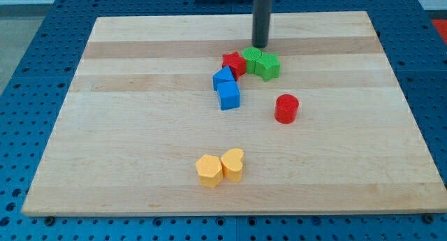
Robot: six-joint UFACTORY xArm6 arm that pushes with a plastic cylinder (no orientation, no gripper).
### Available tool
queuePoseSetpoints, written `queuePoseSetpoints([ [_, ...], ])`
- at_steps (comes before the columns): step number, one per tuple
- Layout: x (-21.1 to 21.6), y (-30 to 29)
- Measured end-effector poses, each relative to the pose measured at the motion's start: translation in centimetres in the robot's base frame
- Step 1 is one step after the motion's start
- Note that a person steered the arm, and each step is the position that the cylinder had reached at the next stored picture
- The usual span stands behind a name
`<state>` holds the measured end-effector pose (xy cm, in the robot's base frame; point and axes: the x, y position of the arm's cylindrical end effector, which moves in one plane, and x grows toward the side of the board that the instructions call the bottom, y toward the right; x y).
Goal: Move the red circle to green star
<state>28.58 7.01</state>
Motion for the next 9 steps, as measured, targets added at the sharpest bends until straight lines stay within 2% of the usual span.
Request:
queuePoseSetpoints([
  [1,0.6,3.8],
  [3,5.3,7.8],
  [6,17.3,6.9],
  [7,19.9,5.0],
  [8,21.2,1.0],
  [9,21.1,0.6],
])
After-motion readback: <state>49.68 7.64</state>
